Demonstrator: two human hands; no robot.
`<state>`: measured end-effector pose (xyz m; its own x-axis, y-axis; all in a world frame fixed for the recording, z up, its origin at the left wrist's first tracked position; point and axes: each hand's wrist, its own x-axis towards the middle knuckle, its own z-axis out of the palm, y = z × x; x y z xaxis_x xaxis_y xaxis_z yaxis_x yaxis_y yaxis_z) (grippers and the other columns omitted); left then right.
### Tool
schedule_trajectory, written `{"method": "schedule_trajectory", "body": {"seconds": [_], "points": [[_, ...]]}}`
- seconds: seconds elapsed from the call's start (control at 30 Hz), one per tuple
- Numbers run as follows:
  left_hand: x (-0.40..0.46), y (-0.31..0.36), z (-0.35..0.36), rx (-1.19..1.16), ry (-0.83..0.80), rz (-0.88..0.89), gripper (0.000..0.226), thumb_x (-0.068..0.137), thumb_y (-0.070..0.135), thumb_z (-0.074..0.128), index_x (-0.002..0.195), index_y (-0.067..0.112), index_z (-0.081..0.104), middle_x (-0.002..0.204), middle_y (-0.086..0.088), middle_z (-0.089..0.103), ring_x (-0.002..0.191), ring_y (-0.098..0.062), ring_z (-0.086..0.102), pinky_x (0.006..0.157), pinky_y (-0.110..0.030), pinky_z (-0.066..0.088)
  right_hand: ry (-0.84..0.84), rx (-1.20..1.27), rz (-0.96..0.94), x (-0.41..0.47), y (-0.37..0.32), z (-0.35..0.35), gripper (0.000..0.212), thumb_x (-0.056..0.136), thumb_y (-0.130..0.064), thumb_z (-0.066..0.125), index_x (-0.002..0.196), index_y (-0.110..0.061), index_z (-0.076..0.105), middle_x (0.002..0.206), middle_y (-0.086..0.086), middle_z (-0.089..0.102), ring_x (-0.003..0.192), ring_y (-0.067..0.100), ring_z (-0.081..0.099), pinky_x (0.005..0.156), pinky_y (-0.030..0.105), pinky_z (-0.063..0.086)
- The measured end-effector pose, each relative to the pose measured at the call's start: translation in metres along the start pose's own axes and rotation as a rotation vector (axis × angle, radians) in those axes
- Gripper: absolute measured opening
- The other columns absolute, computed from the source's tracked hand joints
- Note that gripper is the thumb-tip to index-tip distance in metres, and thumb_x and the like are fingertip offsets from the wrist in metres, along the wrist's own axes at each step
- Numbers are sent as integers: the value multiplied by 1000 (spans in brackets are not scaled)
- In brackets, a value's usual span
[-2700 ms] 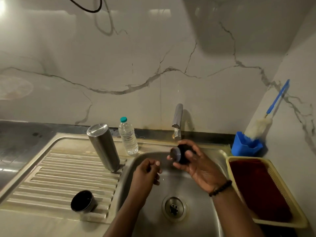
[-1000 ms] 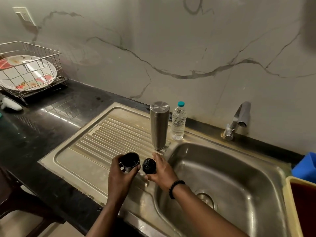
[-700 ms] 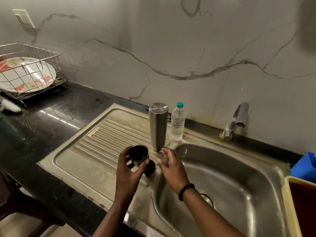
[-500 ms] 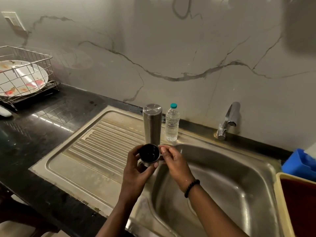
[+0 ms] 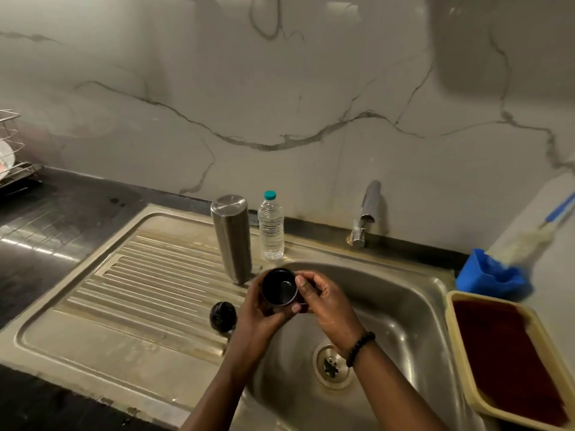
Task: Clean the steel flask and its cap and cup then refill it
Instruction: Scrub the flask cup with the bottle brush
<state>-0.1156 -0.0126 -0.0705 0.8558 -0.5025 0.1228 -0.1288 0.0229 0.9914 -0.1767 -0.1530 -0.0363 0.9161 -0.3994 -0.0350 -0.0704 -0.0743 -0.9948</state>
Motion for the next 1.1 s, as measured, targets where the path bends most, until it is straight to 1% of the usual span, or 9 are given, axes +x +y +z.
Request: {"method": "schedule_trajectory", "body": {"seconds": [0.23, 0.4, 0.47, 0.53, 0.6, 0.67, 0.83, 0.93, 1.1], "points": [[17, 4, 47, -37, -115, 12, 69, 74, 8, 85, 133, 21, 50, 124, 19, 63, 119, -2, 60, 93, -19, 52, 246, -352, 3, -1, 0, -82, 20, 99, -28, 54, 115, -23, 64, 107, -9, 67, 101, 5, 62, 85, 21, 51], [30, 2, 76, -74, -180, -34, 67, 75, 13, 85, 131, 30, 51, 124, 14, 64, 117, -5, 61, 92, -27, 55, 440, -963, -170, 21, -12, -203, 30, 87, -6, 64, 117, -10, 67, 112, 12, 67, 105, 31, 61, 95, 44, 47], [34, 2, 86, -94, -180, -41, 66, 76, 12, 84, 130, 32, 52, 123, 16, 64, 116, -3, 61, 92, -26, 53, 366, -1377, -86, 26, -25, -252, 45, 86, -8, 61, 131, -11, 58, 130, 15, 59, 121, 35, 51, 103, 43, 38], [38, 2, 94, -115, -183, -49, 67, 76, 11, 84, 130, 36, 52, 123, 18, 64, 117, -2, 61, 90, -25, 52, 232, -1776, 118, 27, -39, -290, 57, 91, -16, 54, 146, -20, 40, 151, 10, 38, 142, 33, 29, 113, 41, 23], [43, 1, 100, -133, -193, -49, 68, 77, 9, 83, 131, 35, 52, 122, 19, 64, 117, -2, 61, 89, -24, 52, 132, -2045, 246, 28, -49, -314, 58, 96, -21, 49, 150, -22, 29, 159, 9, 23, 149, 34, 11, 118, 44, 14], [47, 0, 105, -146, -199, -56, 69, 76, 7, 83, 131, 35, 51, 123, 17, 65, 117, -5, 62, 91, -27, 52, 38, -2235, 307, 31, -56, -329, 52, 100, -21, 40, 151, -22, 26, 161, 10, 17, 150, 34, 6, 119, 48, 9], [56, -2, 113, -143, -206, -60, 72, 74, 12, 85, 133, 34, 50, 126, 13, 64, 118, -8, 62, 93, -30, 53, -137, -2442, 466, 39, -56, -350, 41, 103, -26, 33, 144, -26, 38, 152, 7, 35, 143, 33, 26, 119, 50, 14], [60, -5, 115, -145, -203, -66, 72, 74, 13, 86, 133, 33, 50, 126, 13, 64, 118, -8, 62, 92, -29, 52, -137, -2457, 460, 44, -53, -349, 37, 100, -26, 38, 136, -27, 48, 138, 3, 47, 129, 26, 43, 113, 46, 25], [62, -9, 114, -153, -212, -107, 69, 76, 18, 85, 132, 34, 49, 123, 15, 64, 115, -6, 63, 95, -33, 52, -54, -2463, 494, 52, -75, -338, 32, 100, -26, 39, 128, -31, 54, 133, -3, 54, 126, 23, 45, 111, 42, 28]]}}
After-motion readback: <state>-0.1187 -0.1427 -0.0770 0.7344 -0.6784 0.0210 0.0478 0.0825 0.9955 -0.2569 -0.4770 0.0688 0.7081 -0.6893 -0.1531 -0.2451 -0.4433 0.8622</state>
